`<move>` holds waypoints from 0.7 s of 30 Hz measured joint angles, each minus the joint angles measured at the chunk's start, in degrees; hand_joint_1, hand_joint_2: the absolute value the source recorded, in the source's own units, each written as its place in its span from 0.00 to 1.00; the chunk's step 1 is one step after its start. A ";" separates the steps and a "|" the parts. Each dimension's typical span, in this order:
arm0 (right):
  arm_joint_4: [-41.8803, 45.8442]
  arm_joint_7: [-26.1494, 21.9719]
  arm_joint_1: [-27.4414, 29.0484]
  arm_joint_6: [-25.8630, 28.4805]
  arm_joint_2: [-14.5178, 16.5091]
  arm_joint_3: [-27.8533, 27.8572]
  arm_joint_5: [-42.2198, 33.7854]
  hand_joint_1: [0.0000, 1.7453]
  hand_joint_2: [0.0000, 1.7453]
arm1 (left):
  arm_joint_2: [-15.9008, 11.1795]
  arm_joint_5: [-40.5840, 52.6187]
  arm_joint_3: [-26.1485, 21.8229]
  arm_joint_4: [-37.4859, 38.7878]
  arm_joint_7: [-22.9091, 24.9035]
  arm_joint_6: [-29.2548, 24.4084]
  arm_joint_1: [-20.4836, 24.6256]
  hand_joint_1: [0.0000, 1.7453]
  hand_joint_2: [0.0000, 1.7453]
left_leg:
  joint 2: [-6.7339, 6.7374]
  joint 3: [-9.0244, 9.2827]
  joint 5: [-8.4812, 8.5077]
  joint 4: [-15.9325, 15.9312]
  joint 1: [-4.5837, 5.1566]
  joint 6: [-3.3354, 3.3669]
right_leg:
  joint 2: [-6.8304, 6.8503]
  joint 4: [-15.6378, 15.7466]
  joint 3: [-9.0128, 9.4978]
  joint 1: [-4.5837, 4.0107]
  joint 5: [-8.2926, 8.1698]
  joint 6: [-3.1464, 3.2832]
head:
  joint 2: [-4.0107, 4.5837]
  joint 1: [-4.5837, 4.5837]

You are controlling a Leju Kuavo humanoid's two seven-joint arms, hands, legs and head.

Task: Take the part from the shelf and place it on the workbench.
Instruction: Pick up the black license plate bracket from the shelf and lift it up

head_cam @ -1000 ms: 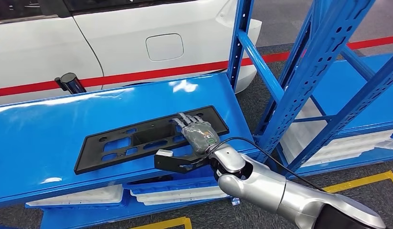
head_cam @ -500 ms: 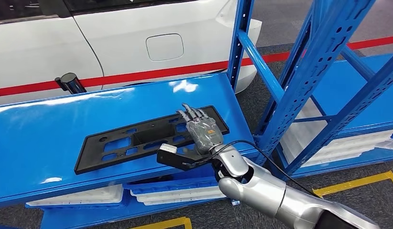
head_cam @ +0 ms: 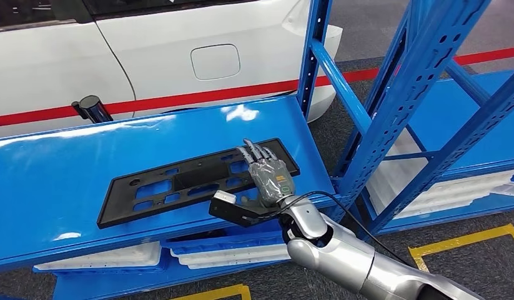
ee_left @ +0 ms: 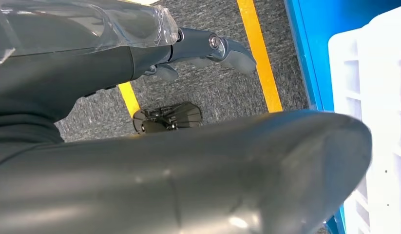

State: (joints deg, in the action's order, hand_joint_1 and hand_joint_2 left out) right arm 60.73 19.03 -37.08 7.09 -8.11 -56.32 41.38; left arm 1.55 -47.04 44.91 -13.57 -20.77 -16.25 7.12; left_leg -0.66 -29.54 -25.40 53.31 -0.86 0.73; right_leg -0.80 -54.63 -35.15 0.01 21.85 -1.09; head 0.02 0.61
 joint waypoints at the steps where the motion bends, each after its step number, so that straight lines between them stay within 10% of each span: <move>1: -0.01 -0.04 0.24 0.00 0.04 0.04 0.02 0.00 1.00 | 0.00 0.08 0.02 0.00 0.02 0.01 0.04 0.00 0.00 | 0.00 0.00 0.00 0.00 0.00 0.00 | 0.00 0.00 0.00 0.00 0.00 0.00 | 0.00 0.00; 21: -0.89 -0.72 1.29 -0.25 1.20 0.67 0.60 0.00 1.00 | 0.00 0.68 1.39 0.00 0.78 0.25 0.60 0.00 0.00 | 0.00 -0.01 0.00 0.00 0.00 0.00 | 0.00 0.00 0.00 0.00 0.00 0.00 | -0.01 0.00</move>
State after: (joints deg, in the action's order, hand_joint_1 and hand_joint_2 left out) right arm 59.84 18.31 -35.79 6.85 -6.91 -55.65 41.98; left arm 1.55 -46.36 46.30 -13.57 -20.00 -15.99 7.72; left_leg -0.66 -29.54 -25.40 53.31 -0.86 0.73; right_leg -0.80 -54.63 -35.15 0.01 21.85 -1.09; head 0.00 0.61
